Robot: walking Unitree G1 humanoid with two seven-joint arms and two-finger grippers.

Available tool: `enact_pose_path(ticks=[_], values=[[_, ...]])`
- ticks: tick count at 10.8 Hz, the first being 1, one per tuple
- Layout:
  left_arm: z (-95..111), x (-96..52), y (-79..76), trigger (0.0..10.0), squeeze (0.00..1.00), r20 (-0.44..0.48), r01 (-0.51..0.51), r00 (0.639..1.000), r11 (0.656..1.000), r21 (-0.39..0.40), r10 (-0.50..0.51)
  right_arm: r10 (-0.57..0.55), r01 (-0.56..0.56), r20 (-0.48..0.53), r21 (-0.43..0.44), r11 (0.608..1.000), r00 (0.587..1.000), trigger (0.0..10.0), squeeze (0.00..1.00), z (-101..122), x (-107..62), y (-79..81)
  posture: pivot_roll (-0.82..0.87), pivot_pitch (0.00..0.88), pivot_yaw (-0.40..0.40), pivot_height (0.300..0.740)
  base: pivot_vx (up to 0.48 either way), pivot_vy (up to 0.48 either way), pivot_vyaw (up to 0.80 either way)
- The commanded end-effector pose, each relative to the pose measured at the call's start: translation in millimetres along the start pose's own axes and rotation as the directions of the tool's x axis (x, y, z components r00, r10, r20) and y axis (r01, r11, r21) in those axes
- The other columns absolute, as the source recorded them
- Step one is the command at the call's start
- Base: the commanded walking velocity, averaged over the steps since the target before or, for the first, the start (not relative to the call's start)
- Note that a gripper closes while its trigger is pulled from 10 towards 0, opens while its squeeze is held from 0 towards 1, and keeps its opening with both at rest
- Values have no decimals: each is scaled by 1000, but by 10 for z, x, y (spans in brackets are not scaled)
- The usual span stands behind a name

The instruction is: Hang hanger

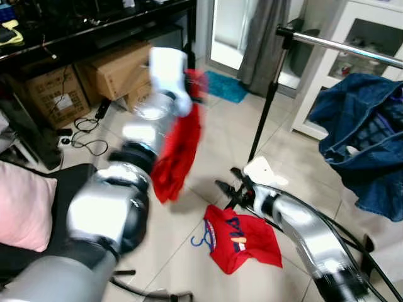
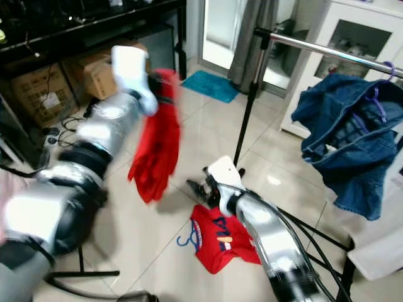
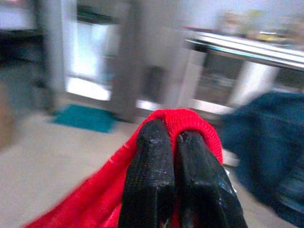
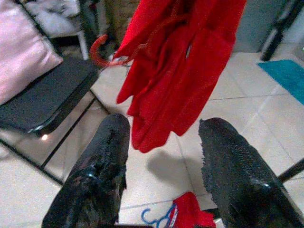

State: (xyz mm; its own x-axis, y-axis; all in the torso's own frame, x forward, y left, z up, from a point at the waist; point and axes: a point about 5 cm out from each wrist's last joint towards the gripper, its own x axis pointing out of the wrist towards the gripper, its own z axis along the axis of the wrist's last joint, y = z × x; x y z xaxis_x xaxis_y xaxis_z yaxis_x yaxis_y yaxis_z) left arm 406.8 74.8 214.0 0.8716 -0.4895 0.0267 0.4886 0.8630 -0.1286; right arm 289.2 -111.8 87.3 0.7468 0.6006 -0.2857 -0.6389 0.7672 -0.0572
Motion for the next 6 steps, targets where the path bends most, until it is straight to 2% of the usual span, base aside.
enact_pose_path(ticks=[1, 2, 3, 4, 5, 6], values=[[-31, -4, -35, 0, 0, -16, 36, 999, 999, -19, -36, -20, 19, 29, 20, 1000, 999, 10000, 1000, 33, -27, -59, -45, 44, 42, 740, 0, 0, 0], [-132, -16, 16, 0, 0, -61, -50, 997, 999, -12, 49, -4, 3, 30, 33, 999, 1000, 10000, 1000, 11, -54, -53, -46, 38, 43, 740, 0, 0, 0], [-128, -16, 68, 0, 0, -67, -125, 990, 992, 5, 125, 32, -34, 36, 62, 997, 999, 10000, 1000, 4, -73, -5, -45, 38, 49, 740, 0, 0, 0], [-102, -22, 139, 0, 0, -70, -198, 978, 980, 20, 199, 129, -130, 20, 103, 986, 991, 10000, 1000, -32, -93, 98, -46, 35, 59, 740, 0, 0, 0], [-83, -20, 157, 0, 0, -62, -229, 971, 973, 31, 230, 154, -148, -31, 136, 980, 988, 10000, 1000, -104, -82, 116, -49, 36, 65, 740, 0, 0, 0], [-84, 21, 89, 0, 0, -72, -240, 968, 971, 22, 241, 34, -7, -142, 185, 983, 989, 10000, 1000, -235, 97, -1, -50, 70, 77, 740, 0, 0, 0]])
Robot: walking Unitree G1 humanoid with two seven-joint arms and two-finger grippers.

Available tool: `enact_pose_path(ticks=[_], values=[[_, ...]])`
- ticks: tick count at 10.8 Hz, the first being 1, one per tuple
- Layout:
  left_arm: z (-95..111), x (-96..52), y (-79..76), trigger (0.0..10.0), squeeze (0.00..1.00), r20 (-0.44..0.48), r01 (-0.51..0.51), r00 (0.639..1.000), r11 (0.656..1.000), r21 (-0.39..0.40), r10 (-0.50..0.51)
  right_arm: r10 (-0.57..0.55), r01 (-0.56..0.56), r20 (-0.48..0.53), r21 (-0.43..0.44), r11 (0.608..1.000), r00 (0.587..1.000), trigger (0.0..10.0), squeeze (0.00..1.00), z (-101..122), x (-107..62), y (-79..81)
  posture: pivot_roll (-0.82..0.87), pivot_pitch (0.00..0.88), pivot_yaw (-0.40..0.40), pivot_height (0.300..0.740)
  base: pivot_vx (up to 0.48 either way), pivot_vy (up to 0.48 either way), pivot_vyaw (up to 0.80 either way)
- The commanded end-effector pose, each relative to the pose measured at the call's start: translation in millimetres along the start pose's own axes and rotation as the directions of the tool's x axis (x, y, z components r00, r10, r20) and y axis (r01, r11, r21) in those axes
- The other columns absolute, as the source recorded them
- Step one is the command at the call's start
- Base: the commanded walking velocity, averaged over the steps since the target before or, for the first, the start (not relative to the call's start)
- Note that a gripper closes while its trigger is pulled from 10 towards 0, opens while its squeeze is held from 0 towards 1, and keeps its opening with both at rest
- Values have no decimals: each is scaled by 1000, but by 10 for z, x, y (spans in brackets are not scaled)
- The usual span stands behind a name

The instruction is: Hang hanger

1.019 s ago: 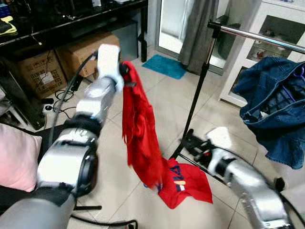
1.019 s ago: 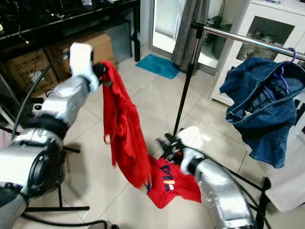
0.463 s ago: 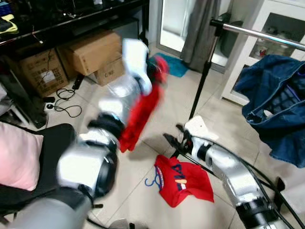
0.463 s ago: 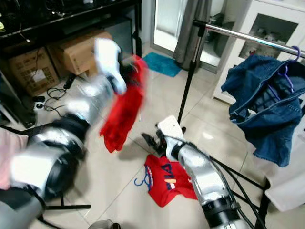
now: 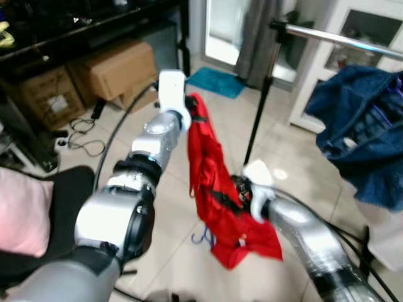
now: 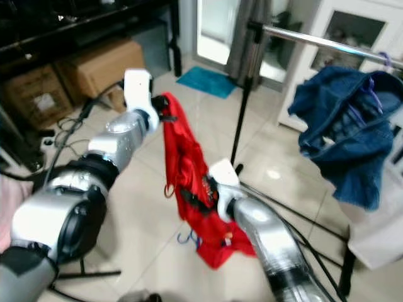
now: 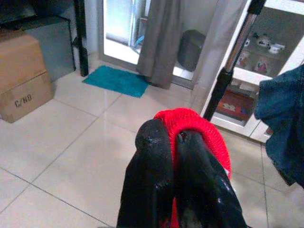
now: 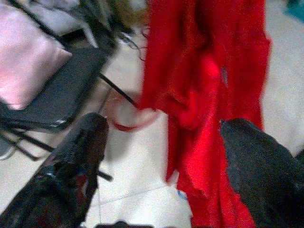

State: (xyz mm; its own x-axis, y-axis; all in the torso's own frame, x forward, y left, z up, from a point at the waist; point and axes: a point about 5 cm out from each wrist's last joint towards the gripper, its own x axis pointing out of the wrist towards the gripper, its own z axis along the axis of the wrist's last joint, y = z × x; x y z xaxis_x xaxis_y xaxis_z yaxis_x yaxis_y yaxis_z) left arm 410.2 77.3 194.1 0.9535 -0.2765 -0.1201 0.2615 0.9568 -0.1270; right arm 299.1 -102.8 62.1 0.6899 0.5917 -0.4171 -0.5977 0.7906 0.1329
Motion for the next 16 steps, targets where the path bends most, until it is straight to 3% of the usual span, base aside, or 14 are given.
enact_pose_path(ticks=[1, 2, 3, 5, 6, 8, 10, 11, 13, 14, 16], values=[[83, 21, -72, 0, 0, 31, -8, 999, 1000, -11, 8, -15, 15, -10, 4, 1000, 1000, 10000, 1000, -19, 106, 66, -44, 64, 103, 740, 0, 0, 0], [182, 47, -219, 0, 0, 69, -4, 998, 998, -62, 8, 15, -16, -15, -33, 999, 1000, 10000, 1000, 31, 209, 204, -49, 55, 89, 740, 0, 0, 0], [329, 62, -333, 0, 0, 121, 1, 993, 995, -101, 11, -12, 11, -17, -33, 999, 1000, 10000, 1000, 77, 244, 241, -39, 63, 85, 740, 0, 0, 0], [308, 59, -312, 0, 0, 138, -51, 989, 999, -3, 51, 48, -48, 36, 3, 999, 998, 10000, 1000, 111, 260, 330, -47, 72, 89, 740, 0, 0, 0], [287, 58, -300, 0, 0, 133, -72, 988, 997, -22, 75, 87, -88, 50, 24, 996, 995, 10000, 1000, 133, 269, 379, -48, 80, 87, 740, 0, 0, 0], [365, 66, -394, 0, 0, 157, -68, 984, 995, -68, 78, 6, -6, 19, -16, 1000, 1000, 10000, 1000, 118, 363, 349, -50, 93, 86, 740, 0, 0, 0], [348, 60, -555, 0, 0, 176, 64, 983, 998, -18, -60, -85, 84, 112, 11, 996, 990, 10000, 1000, 310, 406, 239, -41, 102, 88, 740, 0, 0, 0], [264, 50, -588, 0, 0, 141, 156, 978, 988, 2, -155, -81, 79, 146, 14, 997, 986, 10000, 0, 348, 364, 179, -39, 102, 95, 740, 0, 0, 0], [159, 51, -444, 0, 0, 84, 119, 990, 992, -34, -115, 27, -30, 142, 20, 999, 990, 10000, 0, 276, 305, 214, -34, 106, 99, 740, 0, 0, 0], [221, 52, -499, 0, 0, 105, 177, 981, 978, -110, -165, 39, -36, 103, -32, 999, 994, 10000, 0, 188, 269, 208, -32, 107, 100, 740, 0, 0, 0], [268, 47, -643, 0, 0, 114, 263, 963, 946, -190, -245, -84, 87, 41, -69, 994, 996, 10000, 0, 82, 239, 60, -35, 109, 102, 740, 0, 0, 0]])
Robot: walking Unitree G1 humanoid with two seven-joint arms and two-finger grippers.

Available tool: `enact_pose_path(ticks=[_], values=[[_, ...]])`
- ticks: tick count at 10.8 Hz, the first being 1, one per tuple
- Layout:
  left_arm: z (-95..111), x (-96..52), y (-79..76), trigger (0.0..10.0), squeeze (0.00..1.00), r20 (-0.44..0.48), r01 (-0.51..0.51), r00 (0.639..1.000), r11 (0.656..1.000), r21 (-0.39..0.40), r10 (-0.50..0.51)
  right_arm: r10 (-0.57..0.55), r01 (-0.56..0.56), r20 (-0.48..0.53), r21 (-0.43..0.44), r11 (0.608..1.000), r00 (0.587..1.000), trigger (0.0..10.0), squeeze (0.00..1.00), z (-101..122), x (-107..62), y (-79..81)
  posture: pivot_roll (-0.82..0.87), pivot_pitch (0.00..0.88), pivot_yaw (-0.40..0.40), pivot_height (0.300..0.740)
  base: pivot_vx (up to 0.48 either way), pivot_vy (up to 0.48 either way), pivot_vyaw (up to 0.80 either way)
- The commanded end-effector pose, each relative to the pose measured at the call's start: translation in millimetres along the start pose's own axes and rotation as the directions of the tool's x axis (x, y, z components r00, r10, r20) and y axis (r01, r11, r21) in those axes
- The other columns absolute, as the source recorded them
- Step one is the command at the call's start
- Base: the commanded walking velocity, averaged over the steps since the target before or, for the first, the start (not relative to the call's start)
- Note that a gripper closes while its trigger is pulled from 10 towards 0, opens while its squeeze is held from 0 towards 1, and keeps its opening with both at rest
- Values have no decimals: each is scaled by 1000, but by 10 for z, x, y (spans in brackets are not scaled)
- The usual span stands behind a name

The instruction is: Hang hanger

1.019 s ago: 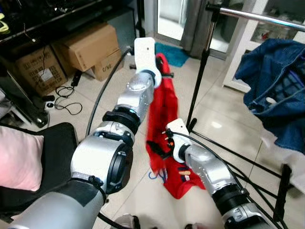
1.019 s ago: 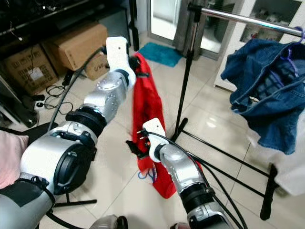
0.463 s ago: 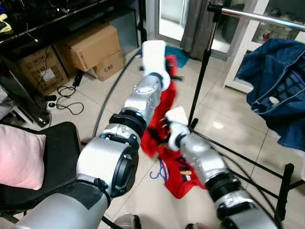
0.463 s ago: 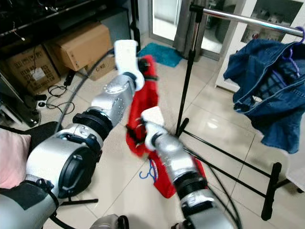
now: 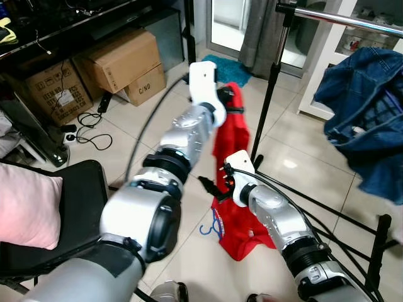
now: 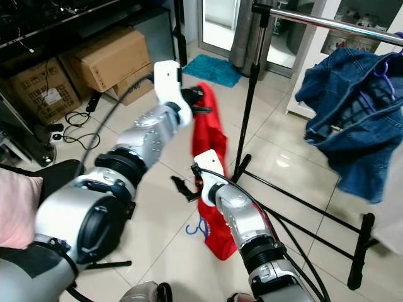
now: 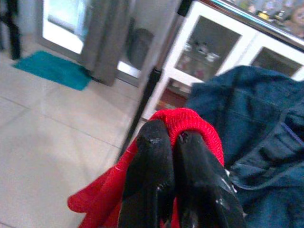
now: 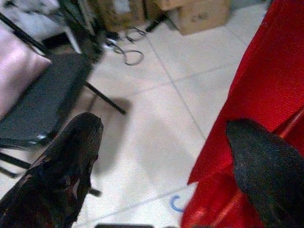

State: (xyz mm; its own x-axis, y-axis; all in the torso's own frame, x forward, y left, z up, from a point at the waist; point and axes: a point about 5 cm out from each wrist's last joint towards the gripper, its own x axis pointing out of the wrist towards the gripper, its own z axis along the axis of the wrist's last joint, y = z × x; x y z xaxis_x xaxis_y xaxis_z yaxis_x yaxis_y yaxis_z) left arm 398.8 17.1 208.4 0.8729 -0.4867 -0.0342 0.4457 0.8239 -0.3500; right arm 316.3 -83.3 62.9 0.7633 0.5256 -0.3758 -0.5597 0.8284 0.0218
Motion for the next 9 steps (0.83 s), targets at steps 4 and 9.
enact_pose_path(ticks=[4, 9], values=[[268, 27, -95, 0, 0, 73, 48, 996, 999, 10, -48, -138, 127, -138, -88, 988, 981, 10000, 0, -173, -103, -215, -37, 108, 107, 740, 0, 0, 0], [357, 29, -116, 0, 0, 102, 43, 994, 999, 13, -44, -120, 116, -136, -35, 993, 983, 10000, 0, -224, -101, -183, -32, 106, 102, 740, 0, 0, 0]])
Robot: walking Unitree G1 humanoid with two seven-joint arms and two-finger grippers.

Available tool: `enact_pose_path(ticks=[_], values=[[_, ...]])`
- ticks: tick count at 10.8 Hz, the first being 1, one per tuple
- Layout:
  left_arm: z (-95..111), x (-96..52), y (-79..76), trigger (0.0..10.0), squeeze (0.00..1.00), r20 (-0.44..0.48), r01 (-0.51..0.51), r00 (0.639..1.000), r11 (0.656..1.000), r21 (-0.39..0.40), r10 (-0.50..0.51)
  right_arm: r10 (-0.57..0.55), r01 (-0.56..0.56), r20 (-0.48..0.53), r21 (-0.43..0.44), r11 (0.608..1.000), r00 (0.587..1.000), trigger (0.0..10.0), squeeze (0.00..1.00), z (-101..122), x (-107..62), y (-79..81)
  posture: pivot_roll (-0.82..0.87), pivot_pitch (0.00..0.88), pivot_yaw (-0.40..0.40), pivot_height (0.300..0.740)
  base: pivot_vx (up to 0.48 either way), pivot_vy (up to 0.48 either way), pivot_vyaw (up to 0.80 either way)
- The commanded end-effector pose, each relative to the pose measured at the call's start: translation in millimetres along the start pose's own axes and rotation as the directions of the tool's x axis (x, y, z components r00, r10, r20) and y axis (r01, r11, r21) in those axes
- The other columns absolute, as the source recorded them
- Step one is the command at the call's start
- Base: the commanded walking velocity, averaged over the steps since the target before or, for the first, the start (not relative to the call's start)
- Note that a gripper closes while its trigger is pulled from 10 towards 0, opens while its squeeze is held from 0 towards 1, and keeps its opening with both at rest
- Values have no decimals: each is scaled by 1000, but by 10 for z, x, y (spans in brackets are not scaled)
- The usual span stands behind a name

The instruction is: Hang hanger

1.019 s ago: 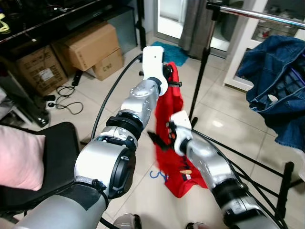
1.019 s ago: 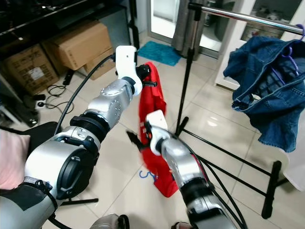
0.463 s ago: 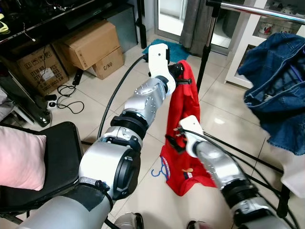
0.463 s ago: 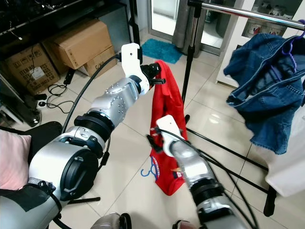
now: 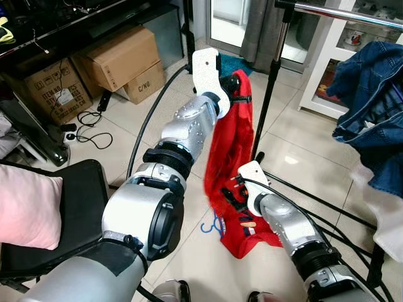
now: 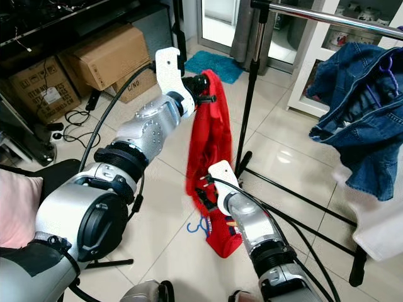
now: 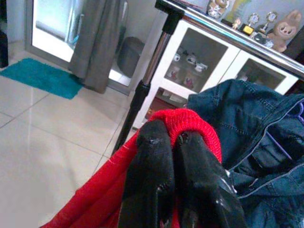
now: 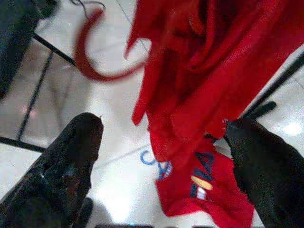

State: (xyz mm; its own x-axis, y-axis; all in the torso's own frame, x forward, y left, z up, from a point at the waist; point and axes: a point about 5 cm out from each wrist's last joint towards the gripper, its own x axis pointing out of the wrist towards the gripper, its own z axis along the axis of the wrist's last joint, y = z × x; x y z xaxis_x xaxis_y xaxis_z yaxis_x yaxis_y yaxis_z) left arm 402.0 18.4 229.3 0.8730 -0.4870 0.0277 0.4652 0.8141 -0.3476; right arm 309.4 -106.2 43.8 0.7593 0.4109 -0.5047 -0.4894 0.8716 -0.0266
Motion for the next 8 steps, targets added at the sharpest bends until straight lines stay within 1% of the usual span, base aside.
enact_pose_path(ticks=[1, 2, 3, 4, 5, 6, 7, 8], values=[[129, 23, -45, 0, 0, 42, -10, 999, 999, 46, 8, 75, -78, 76, 39, 996, 994, 10000, 0, 130, -13, 74, -30, 105, 102, 740, 0, 0, 0], [104, 20, -8, 0, 0, 44, -63, 997, 995, 80, 59, 227, -238, 141, 68, 969, 964, 10000, 0, 235, -60, 213, -32, 108, 106, 740, 0, 0, 0], [75, 25, -27, 0, 0, 36, -66, 997, 995, 70, 63, 262, -274, 154, 62, 960, 953, 10000, 0, 269, -74, 263, -32, 112, 108, 740, 0, 0, 0], [58, 34, -87, 0, 0, 33, -46, 998, 997, 57, 44, 236, -247, 134, 75, 966, 963, 10000, 0, 249, -31, 286, -29, 121, 111, 740, 0, 0, 0], [89, 51, -179, 0, 0, 46, -27, 999, 999, 35, 26, 159, -163, 65, 52, 985, 985, 10000, 0, 189, 48, 294, -21, 138, 116, 740, 0, 0, 0], [118, 63, -245, 0, 0, 58, -19, 998, 1000, 17, 18, 85, -87, 38, 62, 994, 996, 10000, 0, 174, 103, 266, -16, 145, 119, 740, 0, 0, 0], [130, 68, -269, 0, 0, 61, -19, 998, 1000, 2, 19, 49, -51, 28, 72, 996, 998, 10000, 0, 172, 119, 241, -14, 150, 119, 740, 0, 0, 0], [151, 75, -325, 0, 0, 67, -13, 998, 1000, -8, 13, -31, 30, 13, 65, 997, 999, 10000, 0, 171, 143, 170, -5, 161, 120, 740, 0, 0, 0]])
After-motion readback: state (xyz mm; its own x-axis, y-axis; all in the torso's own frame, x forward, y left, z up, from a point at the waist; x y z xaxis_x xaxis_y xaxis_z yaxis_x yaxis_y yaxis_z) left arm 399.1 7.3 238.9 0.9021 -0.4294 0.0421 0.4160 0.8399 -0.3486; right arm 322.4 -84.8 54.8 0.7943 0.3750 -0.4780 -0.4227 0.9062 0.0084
